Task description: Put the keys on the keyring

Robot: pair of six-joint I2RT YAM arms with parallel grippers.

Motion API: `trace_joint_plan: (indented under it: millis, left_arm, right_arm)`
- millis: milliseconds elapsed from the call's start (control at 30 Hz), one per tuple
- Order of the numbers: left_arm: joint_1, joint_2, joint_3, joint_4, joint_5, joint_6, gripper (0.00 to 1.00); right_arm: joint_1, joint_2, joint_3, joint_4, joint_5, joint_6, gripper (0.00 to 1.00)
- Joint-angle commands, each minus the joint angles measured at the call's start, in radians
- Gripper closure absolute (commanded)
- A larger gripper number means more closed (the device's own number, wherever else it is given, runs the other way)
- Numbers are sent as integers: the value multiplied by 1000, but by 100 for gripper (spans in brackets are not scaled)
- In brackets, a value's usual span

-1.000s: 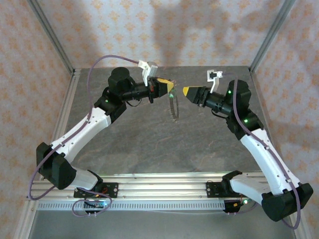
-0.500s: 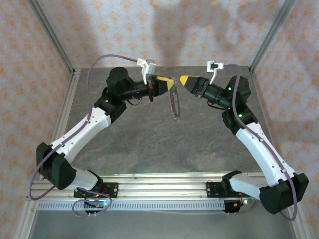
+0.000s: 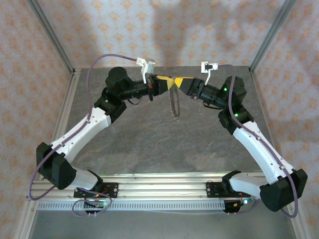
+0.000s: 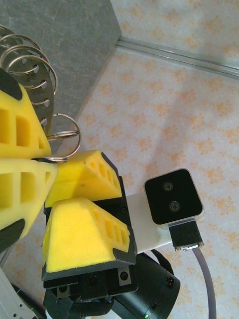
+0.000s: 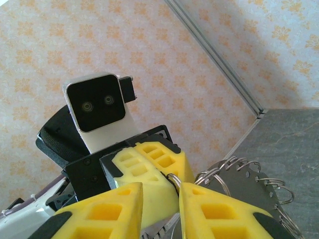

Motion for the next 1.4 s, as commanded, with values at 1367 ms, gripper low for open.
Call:
trace_joint_plan:
  millis: [1367]
  left_arm:
    - [2,-42,-2,71,30,-10,100]
  right_arm:
    - [6,20,15,30,-9,-22,72]
